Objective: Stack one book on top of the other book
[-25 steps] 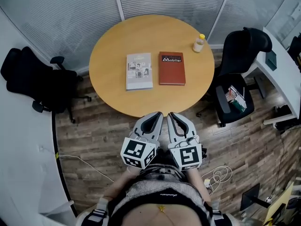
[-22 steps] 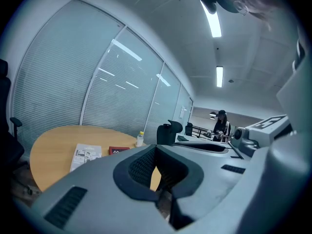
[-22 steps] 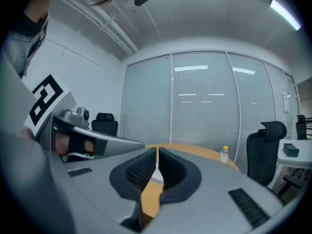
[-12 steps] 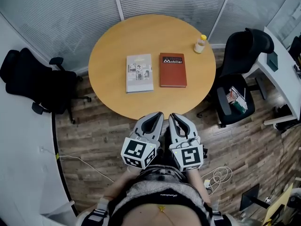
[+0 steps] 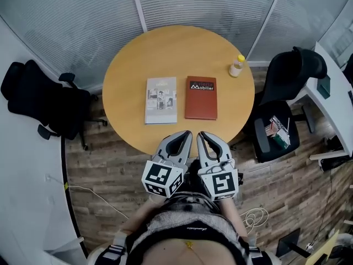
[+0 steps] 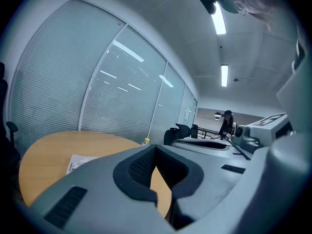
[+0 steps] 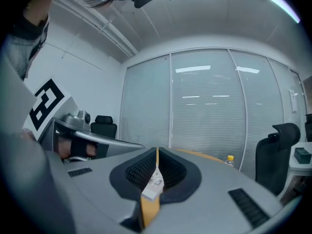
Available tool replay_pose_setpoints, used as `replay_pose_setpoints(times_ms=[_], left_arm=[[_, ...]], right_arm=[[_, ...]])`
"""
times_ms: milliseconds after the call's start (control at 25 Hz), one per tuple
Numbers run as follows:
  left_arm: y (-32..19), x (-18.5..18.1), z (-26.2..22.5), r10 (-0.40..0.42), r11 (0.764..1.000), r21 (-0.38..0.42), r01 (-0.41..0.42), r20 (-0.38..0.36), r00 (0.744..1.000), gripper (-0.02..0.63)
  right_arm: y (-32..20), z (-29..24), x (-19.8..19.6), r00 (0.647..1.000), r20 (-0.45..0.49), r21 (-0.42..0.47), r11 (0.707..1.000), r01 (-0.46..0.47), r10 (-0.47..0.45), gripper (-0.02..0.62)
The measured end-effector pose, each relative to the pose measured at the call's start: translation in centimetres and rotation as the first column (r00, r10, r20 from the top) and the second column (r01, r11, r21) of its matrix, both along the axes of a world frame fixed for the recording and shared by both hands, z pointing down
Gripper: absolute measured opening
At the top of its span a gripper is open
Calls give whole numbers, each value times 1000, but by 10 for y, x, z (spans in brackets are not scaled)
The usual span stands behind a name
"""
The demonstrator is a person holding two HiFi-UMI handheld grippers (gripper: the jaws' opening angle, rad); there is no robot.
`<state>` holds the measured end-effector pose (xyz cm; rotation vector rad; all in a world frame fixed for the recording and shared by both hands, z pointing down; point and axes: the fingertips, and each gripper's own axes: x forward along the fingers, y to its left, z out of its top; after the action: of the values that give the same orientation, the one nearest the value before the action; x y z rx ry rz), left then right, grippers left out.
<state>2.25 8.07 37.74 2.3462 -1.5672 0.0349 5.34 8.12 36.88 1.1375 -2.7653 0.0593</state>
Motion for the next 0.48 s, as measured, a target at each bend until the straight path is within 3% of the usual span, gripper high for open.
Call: replay_pose_setpoints(times_ms=[360,480], left_arm=[[-59,4,-4,-29,1000,0,29,11,1000,18],[-72,6,-4,-38,999,-6,38,12,999,18]], right_arm=[[-61,-5,1,998,-14,49,997,58,-58,29],[-75,-3,4,998,-11,28,997,65,-65,29]])
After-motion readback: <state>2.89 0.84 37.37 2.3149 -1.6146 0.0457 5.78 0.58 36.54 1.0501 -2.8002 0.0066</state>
